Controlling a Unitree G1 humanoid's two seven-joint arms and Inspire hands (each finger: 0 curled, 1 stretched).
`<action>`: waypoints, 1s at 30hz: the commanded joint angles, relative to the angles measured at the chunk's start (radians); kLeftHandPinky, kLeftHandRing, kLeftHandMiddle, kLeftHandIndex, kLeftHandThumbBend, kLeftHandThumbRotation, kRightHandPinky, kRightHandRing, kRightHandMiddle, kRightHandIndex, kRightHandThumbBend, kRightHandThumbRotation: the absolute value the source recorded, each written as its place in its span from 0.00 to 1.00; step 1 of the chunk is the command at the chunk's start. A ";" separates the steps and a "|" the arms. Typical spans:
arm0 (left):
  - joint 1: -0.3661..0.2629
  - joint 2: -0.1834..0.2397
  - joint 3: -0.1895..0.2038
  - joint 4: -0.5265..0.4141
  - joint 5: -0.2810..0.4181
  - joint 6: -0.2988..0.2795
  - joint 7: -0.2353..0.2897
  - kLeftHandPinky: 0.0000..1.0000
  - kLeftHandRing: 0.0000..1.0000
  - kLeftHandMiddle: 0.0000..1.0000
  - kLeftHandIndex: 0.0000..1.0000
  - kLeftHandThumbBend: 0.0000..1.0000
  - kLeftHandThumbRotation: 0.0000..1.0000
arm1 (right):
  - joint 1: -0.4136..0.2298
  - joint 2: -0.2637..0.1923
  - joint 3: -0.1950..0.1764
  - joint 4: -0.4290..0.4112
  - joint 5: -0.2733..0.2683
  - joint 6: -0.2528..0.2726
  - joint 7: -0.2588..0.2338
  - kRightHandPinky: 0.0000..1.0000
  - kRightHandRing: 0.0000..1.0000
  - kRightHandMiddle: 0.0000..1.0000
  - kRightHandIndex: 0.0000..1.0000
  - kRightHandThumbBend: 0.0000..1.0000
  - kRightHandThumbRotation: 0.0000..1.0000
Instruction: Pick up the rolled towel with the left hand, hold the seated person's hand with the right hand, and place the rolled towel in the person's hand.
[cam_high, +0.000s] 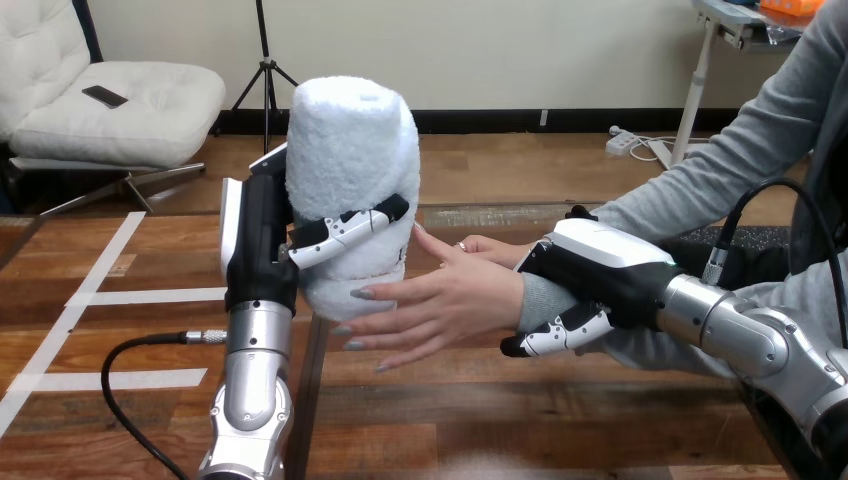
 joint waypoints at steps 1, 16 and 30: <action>-0.097 -0.019 -0.016 -0.005 -0.007 -0.037 0.007 0.33 0.37 0.40 0.41 0.60 0.00 | -0.065 -0.008 -0.043 -0.042 0.030 -0.014 -0.007 0.19 0.22 0.28 0.28 0.62 0.39; -0.105 -0.057 -0.019 -0.009 -0.020 -0.034 0.004 0.33 0.37 0.40 0.41 0.63 0.00 | -0.074 0.002 -0.042 -0.036 0.041 0.003 0.010 0.19 0.22 0.27 0.28 0.62 0.40; -0.099 -0.106 -0.024 -0.008 -0.039 -0.029 -0.028 0.34 0.37 0.40 0.42 0.62 0.00 | -0.083 0.008 -0.040 -0.027 0.035 0.012 0.000 0.19 0.22 0.27 0.28 0.62 0.41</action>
